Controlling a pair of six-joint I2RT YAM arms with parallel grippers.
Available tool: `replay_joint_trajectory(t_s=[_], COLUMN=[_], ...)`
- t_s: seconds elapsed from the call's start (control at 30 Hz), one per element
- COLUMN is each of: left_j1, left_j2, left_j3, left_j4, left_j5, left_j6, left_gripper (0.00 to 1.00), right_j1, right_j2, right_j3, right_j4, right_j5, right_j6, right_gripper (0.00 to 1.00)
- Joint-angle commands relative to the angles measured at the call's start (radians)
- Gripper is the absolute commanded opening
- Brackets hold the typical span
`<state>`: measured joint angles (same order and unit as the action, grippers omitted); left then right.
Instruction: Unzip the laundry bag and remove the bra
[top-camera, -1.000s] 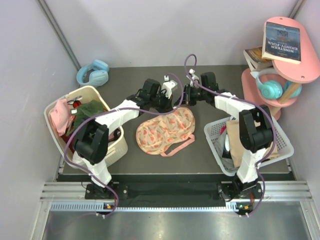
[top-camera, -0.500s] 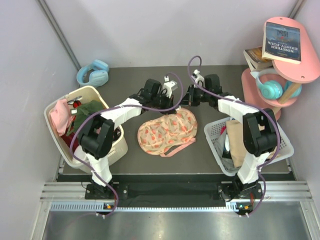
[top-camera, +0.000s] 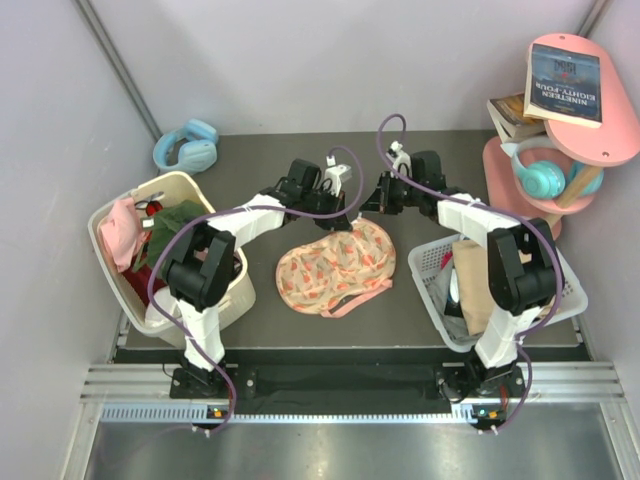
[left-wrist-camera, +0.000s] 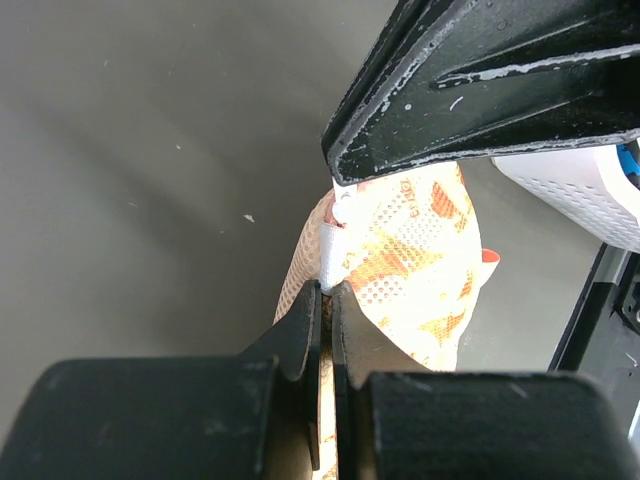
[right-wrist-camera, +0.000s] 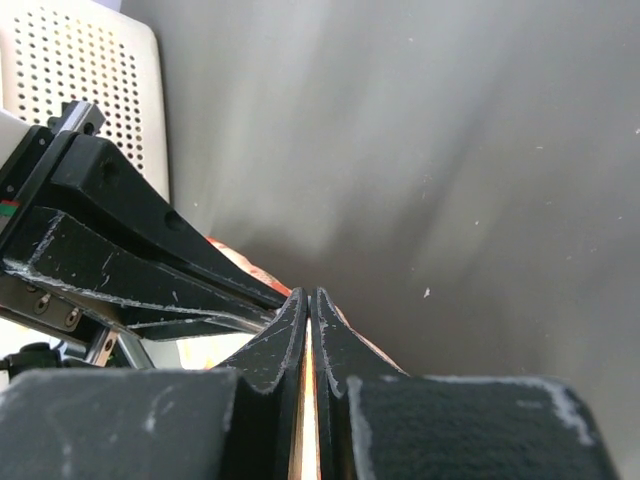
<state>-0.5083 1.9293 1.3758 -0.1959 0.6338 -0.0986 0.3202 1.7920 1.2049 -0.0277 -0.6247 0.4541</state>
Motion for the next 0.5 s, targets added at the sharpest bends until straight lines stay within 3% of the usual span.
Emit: replay_joint_trajectory(t_s=[0.0, 0.27, 0.47], left_j1=[0.010, 0.040, 0.057], left_j2=[0.016, 0.007, -0.007], left_j3=[0.022, 0.017, 0.009], left_j4=[-0.063, -0.057, -0.037], left_j5=[0.004, -0.045, -0.086], left_j6=[-0.007, -0.026, -0.070], left_gripper=[0.00, 0.00, 0.00], right_j1=[0.002, -0.007, -0.023], right_j2=[-0.034, -0.028, 0.003], right_j3=[0.045, 0.091, 0.119], right_j4=[0.029, -0.146, -0.195], right_j5=[0.083, 0.249, 0.281], right_j6=[-0.037, -0.066, -0.071], right_gripper=[0.00, 0.00, 0.00])
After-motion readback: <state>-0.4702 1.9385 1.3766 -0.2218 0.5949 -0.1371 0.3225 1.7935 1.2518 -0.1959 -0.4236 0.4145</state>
